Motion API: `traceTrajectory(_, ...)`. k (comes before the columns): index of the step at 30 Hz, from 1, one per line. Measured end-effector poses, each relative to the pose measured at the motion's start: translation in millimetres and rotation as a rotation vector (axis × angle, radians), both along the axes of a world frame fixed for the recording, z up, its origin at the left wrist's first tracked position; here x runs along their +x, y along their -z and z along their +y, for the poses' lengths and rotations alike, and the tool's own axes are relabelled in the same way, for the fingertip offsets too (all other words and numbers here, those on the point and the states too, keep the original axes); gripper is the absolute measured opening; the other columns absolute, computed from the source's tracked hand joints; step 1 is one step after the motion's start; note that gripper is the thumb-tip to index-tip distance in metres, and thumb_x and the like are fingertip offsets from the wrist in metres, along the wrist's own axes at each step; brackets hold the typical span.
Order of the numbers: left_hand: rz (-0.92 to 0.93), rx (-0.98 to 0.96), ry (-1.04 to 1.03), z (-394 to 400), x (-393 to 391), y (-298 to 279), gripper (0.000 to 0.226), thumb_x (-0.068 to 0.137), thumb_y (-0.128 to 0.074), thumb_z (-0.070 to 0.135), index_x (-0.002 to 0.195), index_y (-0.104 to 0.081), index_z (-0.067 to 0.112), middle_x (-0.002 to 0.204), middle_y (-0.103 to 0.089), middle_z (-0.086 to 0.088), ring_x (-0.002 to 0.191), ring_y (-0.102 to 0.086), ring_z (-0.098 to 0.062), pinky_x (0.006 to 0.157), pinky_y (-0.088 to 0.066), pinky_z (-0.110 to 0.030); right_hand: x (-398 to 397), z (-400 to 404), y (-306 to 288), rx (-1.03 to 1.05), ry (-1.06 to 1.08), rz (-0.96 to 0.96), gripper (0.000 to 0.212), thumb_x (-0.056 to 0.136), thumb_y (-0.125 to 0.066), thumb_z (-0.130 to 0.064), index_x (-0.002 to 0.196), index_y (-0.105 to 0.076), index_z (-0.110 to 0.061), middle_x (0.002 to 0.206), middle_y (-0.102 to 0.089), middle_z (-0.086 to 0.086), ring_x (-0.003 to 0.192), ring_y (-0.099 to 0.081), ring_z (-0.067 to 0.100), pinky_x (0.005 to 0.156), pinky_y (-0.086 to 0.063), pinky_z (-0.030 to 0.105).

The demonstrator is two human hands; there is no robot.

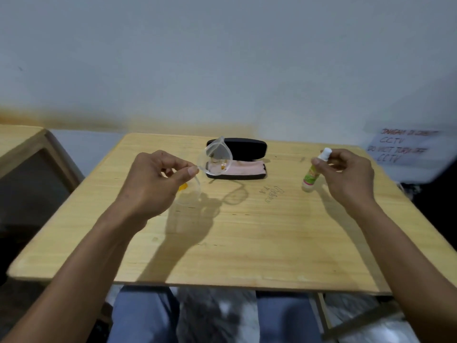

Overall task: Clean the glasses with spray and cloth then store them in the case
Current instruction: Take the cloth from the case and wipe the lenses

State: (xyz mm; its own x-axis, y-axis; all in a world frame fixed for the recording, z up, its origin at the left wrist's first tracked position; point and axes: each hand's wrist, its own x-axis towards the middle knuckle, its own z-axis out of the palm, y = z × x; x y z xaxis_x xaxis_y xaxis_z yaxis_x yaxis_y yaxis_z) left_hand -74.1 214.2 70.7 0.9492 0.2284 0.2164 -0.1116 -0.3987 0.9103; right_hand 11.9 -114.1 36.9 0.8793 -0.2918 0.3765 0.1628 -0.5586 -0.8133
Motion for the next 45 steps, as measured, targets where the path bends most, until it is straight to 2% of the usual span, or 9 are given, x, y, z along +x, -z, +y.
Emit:
traceTrajectory(5,0.001,-0.004,-0.001,-5,4,3,0.009,0.082,-0.076,0.019,0.073,-0.075,0.022,0.1,-0.068,-0.014,0.083,-0.052,-0.022,0.077,-0.048,-0.042,6,-6,6,-0.025,0.041,0.028,0.021,0.083,-0.08,-0.033,0.097,-0.073,-0.018,0.085,-0.069,-0.005,0.083,-0.064,0.013,0.079,-0.049,0.027)
traceTrajectory(8,-0.01,-0.001,0.008,-8,4,4,0.012,0.081,-0.077,0.018,0.07,-0.074,0.022,0.098,-0.068,-0.015,0.081,-0.049,-0.021,0.074,-0.044,-0.036,9,-9,10,-0.039,0.055,0.055,0.021,0.083,-0.08,-0.031,0.097,-0.073,-0.017,0.085,-0.068,-0.006,0.083,-0.064,0.013,0.079,-0.05,0.029)
traceTrajectory(14,-0.004,0.005,0.011,-8,5,3,0.015,0.082,-0.076,0.02,0.068,-0.073,0.024,0.1,-0.067,-0.016,0.082,-0.052,-0.021,0.072,-0.044,-0.034,9,-9,12,-0.05,0.063,0.085,0.037,0.082,-0.08,-0.035,0.113,-0.07,-0.018,0.107,-0.072,-0.002,0.096,-0.063,0.016,0.081,-0.046,0.03)
traceTrajectory(17,-0.004,0.008,0.014,-6,5,3,0.015,0.081,-0.077,0.023,0.066,-0.074,0.026,0.1,-0.067,-0.015,0.081,-0.054,-0.022,0.073,-0.045,-0.034,2,1,6,-0.174,0.124,-0.066,0.052,0.081,-0.078,-0.043,0.125,-0.062,-0.023,0.119,-0.065,-0.002,0.11,-0.057,0.022,0.092,-0.046,0.043)
traceTrajectory(21,-0.01,0.025,0.0,-5,7,3,0.015,0.081,-0.077,0.025,0.067,-0.076,0.027,0.1,-0.066,-0.014,0.084,-0.058,-0.032,0.074,-0.047,-0.036,-3,37,-4,-0.385,0.058,-0.37,0.031,0.086,-0.073,-0.037,0.113,-0.07,-0.022,0.102,-0.071,-0.001,0.099,-0.058,0.025,0.087,-0.043,0.043)
traceTrajectory(25,-0.021,0.038,-0.004,-7,8,2,0.014,0.082,-0.076,0.022,0.07,-0.073,0.027,0.1,-0.064,-0.017,0.075,-0.054,-0.023,0.071,-0.045,-0.033,17,71,5,-0.36,-0.147,-0.107,0.02,0.09,-0.069,-0.037,0.107,-0.073,-0.027,0.093,-0.072,-0.008,0.1,-0.057,0.022,0.092,-0.044,0.044)
traceTrajectory(31,-0.019,0.029,-0.009,1,8,7,0.017,0.082,-0.077,0.021,0.066,-0.074,0.027,0.095,-0.066,-0.01,0.073,-0.055,-0.022,0.068,-0.044,-0.031,56,94,25,-0.506,-0.168,0.133,0.015,0.095,-0.063,-0.031,0.102,-0.076,-0.027,0.096,-0.076,-0.002,0.103,-0.062,0.025,0.093,-0.042,0.042)
traceTrajectory(37,-0.027,0.034,0.013,11,12,11,0.012,0.082,-0.076,0.02,0.071,-0.076,0.025,0.091,-0.065,-0.006,0.077,-0.056,-0.029,0.064,-0.04,-0.03,75,98,31,-0.672,-0.127,0.163,0.02,0.096,-0.059,-0.029,0.107,-0.076,-0.027,0.105,-0.075,0.0,0.1,-0.064,0.026,0.083,-0.031,0.038)
traceTrajectory(45,-0.025,0.01,0.037,10,15,10,0.007,0.082,-0.075,0.02,0.076,-0.078,0.023,0.087,-0.061,-0.004,0.074,-0.055,-0.026,0.067,-0.044,-0.035,79,102,34,-0.8,-0.11,0.11,0.017,0.096,-0.06,-0.021,0.097,-0.077,-0.022,0.099,-0.073,0.002,0.089,-0.064,0.029,0.075,-0.041,0.038)
